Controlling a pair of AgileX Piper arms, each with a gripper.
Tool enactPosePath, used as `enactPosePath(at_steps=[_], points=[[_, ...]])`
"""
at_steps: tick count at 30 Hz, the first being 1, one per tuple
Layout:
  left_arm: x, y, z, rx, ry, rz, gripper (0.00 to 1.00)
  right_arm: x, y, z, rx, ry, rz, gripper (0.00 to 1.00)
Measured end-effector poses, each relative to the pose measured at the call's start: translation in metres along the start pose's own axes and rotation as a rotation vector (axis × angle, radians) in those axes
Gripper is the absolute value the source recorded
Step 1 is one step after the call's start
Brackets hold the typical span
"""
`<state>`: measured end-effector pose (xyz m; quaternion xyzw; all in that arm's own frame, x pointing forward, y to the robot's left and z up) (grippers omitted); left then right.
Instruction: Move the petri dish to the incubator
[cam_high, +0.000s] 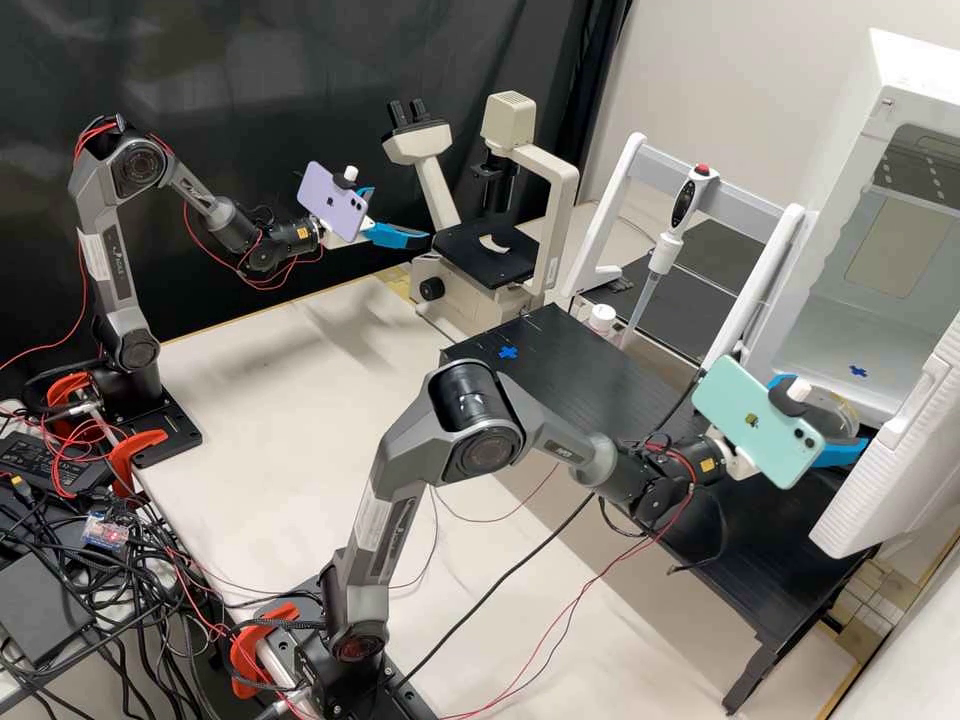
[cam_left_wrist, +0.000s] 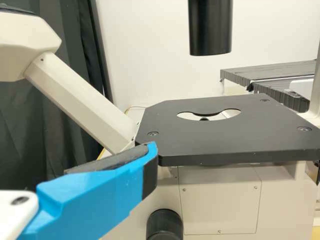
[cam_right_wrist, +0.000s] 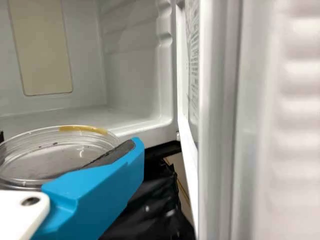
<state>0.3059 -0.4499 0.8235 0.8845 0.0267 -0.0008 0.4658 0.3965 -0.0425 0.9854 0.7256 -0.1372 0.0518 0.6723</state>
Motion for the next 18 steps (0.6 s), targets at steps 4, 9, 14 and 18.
enactPosePath(at_steps=[4,9,14,18], points=[[0.0,0.0,0.0,0.0,0.0,0.0,1.0,0.03,0.002,-0.004,0.02,-0.021,-0.019,0.0],[0.0,0.0,0.0,0.0,0.0,0.0,1.0,0.069,0.002,-0.011,0.026,-0.033,-0.042,0.0],[0.0,0.0,0.0,0.0,0.0,0.0,1.0,0.101,0.0,-0.02,0.021,-0.048,-0.07,0.0],[0.0,0.0,0.0,0.0,0.0,0.0,1.0,0.118,-0.006,-0.029,-0.02,-0.046,-0.079,0.0]])
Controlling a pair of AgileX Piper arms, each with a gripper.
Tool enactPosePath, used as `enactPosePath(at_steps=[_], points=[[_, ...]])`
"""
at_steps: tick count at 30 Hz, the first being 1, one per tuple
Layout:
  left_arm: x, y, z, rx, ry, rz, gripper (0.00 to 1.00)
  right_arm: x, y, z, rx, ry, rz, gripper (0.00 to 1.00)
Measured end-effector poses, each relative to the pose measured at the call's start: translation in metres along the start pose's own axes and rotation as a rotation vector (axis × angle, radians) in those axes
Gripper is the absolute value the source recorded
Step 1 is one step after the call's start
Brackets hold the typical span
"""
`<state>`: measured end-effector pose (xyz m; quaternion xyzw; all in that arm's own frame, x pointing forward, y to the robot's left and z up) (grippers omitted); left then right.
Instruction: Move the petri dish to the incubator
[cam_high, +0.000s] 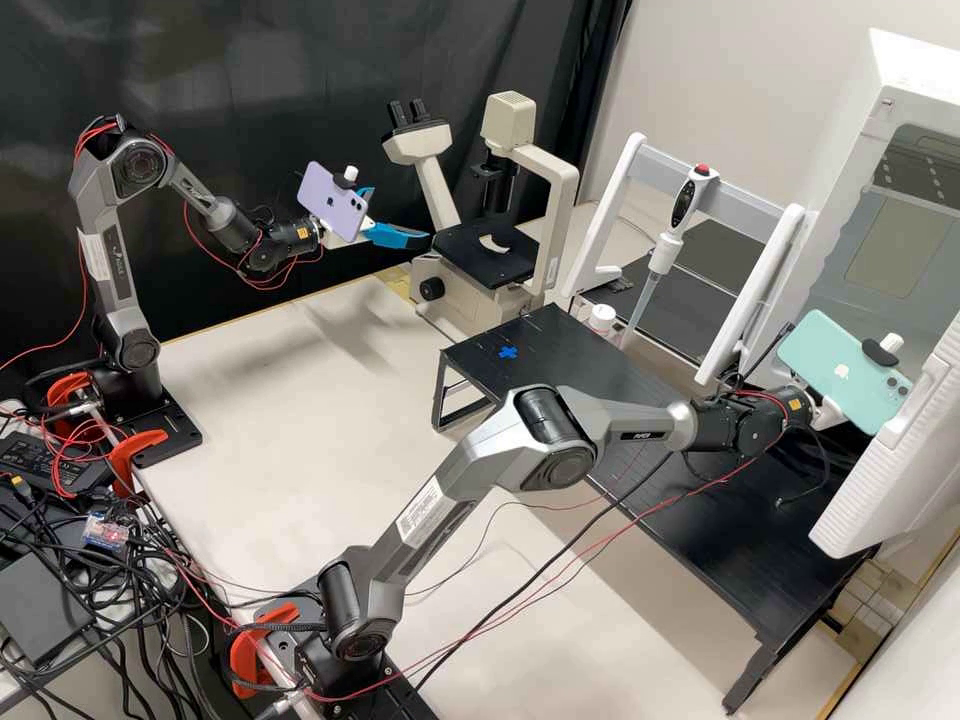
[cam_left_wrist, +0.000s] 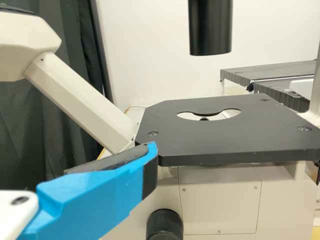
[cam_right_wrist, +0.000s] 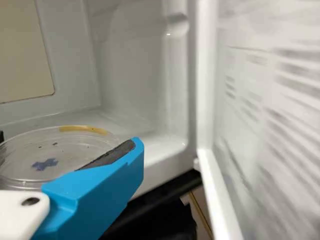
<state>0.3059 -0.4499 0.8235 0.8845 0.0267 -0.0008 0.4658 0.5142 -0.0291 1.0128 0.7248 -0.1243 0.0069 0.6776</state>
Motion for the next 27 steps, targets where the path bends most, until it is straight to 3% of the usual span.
enactPosePath(at_steps=[8,17,18,27], points=[[0.0,0.0,0.0,0.0,0.0,0.0,1.0,0.021,-0.021,-0.006,-0.07,-0.003,-0.025,0.0],[0.0,0.0,0.0,0.0,0.0,0.0,1.0,0.03,-0.035,-0.002,-0.069,-0.011,-0.042,0.0],[0.0,0.0,0.0,0.0,0.0,0.0,1.0,0.031,-0.036,-0.001,-0.069,-0.009,-0.042,1.0],[0.0,0.0,0.0,0.0,0.0,0.0,1.0,0.031,-0.04,0.001,-0.092,-0.008,-0.053,1.0]])
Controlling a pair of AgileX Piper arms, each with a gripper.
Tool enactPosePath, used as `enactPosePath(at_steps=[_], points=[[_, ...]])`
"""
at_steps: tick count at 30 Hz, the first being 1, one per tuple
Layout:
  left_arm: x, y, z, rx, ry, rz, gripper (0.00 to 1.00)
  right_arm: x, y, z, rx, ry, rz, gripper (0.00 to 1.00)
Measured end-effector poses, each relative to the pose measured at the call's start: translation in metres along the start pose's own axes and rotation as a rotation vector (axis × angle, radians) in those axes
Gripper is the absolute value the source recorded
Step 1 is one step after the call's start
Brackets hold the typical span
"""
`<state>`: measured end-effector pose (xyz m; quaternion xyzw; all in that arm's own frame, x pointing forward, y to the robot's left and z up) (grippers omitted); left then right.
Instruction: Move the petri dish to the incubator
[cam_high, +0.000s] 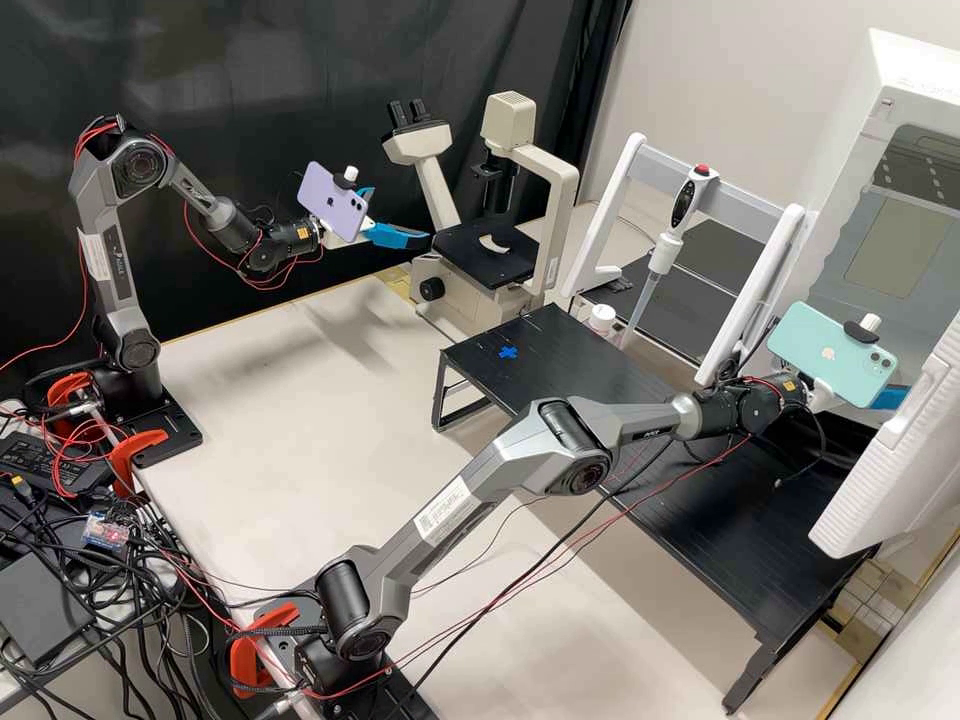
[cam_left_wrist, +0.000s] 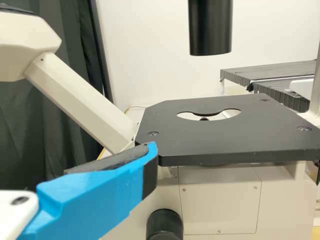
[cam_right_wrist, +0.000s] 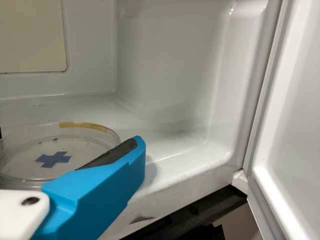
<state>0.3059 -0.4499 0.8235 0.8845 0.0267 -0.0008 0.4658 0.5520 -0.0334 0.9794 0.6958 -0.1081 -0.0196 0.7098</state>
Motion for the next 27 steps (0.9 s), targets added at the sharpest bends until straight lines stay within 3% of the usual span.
enactPosePath(at_steps=[5,13,16,22,27], points=[[0.0,0.0,0.0,0.0,0.0,0.0,1.0,-0.005,-0.01,0.006,0.005,-0.006,-0.035,1.0],[0.0,0.0,0.0,0.0,0.0,0.0,1.0,-0.038,0.0,0.013,0.013,0.033,-0.03,1.0],[0.0,0.0,0.0,0.0,0.0,0.0,1.0,-0.06,0.01,0.019,0.046,0.034,0.011,1.0],[0.0,0.0,0.0,0.0,0.0,0.0,1.0,-0.109,0.016,0.034,0.041,0.028,0.059,1.0],[0.0,0.0,0.0,0.0,0.0,0.0,1.0,-0.139,0.019,0.033,0.041,0.074,0.103,1.0]])
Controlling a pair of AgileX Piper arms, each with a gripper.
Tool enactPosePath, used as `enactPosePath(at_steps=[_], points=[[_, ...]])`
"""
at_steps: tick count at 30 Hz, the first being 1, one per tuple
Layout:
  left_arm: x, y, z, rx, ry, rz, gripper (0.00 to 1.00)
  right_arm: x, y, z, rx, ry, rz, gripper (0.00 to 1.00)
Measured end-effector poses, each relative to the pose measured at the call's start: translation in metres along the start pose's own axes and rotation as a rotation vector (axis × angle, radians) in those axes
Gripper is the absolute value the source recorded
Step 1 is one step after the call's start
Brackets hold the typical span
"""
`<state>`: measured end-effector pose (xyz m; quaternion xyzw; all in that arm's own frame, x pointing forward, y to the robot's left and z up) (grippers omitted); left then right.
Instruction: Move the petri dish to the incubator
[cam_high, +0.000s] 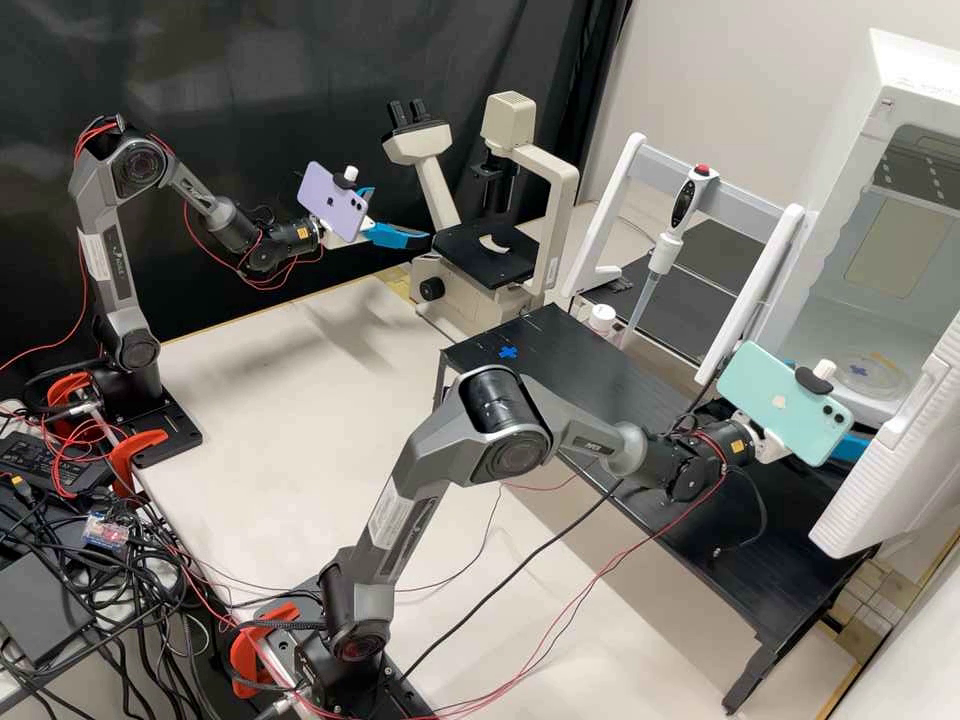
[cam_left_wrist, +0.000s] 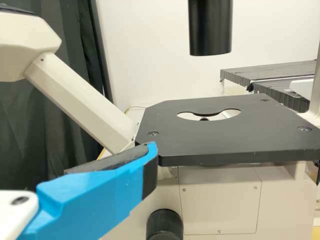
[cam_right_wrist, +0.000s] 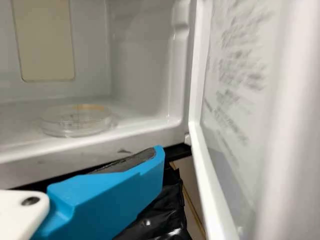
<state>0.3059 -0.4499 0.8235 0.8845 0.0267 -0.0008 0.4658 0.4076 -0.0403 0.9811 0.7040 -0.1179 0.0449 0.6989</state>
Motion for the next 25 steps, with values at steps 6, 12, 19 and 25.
enactPosePath(at_steps=[6,12,19,25], points=[[0.0,0.0,0.0,0.0,0.0,0.0,1.0,-0.058,-0.001,-0.011,0.026,0.099,0.054,1.0],[0.0,0.0,0.0,0.0,0.0,0.0,1.0,-0.13,-0.01,-0.031,0.041,0.243,0.1,1.0],[0.0,0.0,0.0,0.0,0.0,0.0,1.0,-0.201,-0.032,-0.066,0.1,0.329,0.126,1.0],[0.0,0.0,0.0,0.0,0.0,0.0,1.0,-0.235,-0.053,-0.077,0.167,0.379,0.092,1.0]])
